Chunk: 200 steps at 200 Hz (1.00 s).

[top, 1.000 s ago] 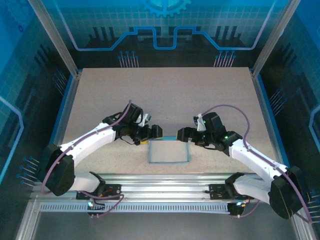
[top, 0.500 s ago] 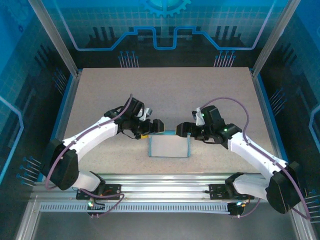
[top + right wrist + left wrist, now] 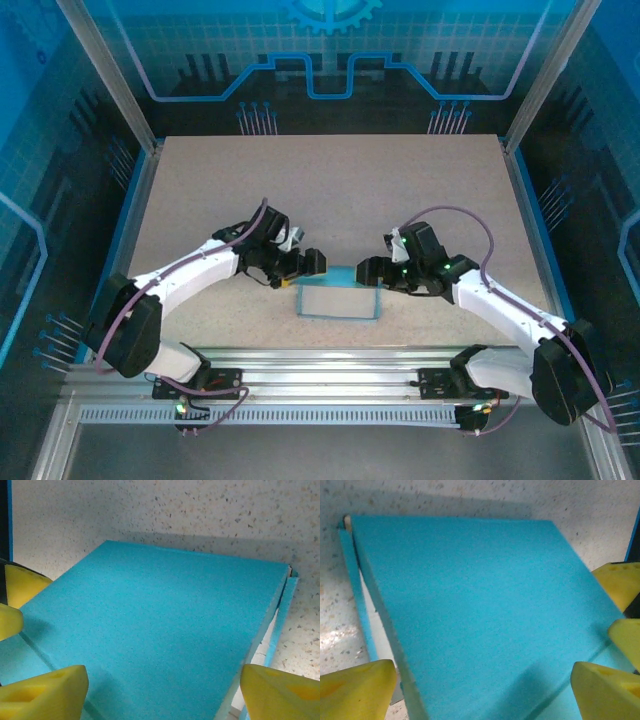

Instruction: Fold the paper box

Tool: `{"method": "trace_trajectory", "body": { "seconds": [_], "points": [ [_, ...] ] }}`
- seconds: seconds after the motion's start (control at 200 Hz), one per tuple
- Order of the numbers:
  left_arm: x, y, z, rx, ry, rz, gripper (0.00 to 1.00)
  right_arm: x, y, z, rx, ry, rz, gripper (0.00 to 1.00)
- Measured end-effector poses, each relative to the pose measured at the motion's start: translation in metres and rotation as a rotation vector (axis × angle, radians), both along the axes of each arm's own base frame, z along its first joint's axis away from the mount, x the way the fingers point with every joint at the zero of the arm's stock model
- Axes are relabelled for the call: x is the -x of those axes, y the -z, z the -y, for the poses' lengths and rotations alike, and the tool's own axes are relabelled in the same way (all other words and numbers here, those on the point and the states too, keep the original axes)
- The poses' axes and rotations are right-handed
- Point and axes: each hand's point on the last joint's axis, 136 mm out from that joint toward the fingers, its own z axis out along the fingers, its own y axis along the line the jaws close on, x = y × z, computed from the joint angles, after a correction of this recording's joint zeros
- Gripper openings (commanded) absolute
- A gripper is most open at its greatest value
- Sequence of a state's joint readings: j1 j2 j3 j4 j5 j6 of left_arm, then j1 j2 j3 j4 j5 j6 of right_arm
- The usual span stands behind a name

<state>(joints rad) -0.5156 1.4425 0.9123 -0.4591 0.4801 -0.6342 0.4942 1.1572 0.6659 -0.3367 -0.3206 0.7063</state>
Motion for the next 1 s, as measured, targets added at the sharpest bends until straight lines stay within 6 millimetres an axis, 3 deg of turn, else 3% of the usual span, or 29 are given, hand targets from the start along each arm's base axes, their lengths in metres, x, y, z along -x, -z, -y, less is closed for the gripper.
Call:
{"method": "trace_trajectory", "body": {
  "seconds": [0.55, 1.001],
  "points": [
    [0.028, 0.014, 0.006, 0.007, 0.03, -0.031, 0.87, 0.012, 0.018, 0.006, 0.003, 0.009, -0.018, 0.52],
    [0.036, 0.026, -0.004, -0.065, 0.031, -0.047, 0.72, 0.017, 0.029, 0.009, 0.071, 0.009, -0.008, 0.39]
  ]
}}
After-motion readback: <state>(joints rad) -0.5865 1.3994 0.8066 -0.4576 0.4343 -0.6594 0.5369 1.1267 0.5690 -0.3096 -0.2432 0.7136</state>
